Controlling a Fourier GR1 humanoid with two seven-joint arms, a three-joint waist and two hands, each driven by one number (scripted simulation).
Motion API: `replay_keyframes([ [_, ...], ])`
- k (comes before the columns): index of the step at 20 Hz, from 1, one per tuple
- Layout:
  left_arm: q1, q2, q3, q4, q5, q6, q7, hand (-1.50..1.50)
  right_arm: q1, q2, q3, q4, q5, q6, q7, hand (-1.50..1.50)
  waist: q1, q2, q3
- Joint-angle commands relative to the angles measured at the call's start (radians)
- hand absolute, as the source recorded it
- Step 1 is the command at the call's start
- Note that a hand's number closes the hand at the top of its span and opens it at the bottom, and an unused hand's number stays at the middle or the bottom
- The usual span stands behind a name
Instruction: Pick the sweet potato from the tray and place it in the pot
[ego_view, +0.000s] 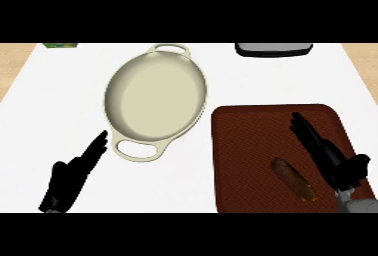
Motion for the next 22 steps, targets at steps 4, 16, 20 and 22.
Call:
replay_keyframes([
  [4,-0.05,-0.069,0.029,-0.05,0.1,-0.038,0.008,0.0,-0.105,-0.174,0.02,-0.103,0.294,-0.071,-0.187,-1.5,0.011,-0.016,-0.029],
  [16,-0.078,-0.159,0.029,-0.064,0.183,-0.052,0.04,0.0,-0.004,-0.345,0.205,-0.181,1.079,-0.493,0.168,-1.5,-0.011,-0.013,-0.03],
  [20,-0.073,-0.159,0.041,-0.082,0.196,-0.05,0.064,0.0,0.036,-0.34,0.29,-0.441,1.225,-0.33,0.461,-1.5,-0.02,-0.019,-0.032],
  [22,-0.089,-0.172,0.026,-0.092,0.172,-0.024,0.094,0.0,0.067,-0.314,0.33,-0.562,1.287,-0.256,0.572,-1.5,-0.014,-0.016,-0.03],
])
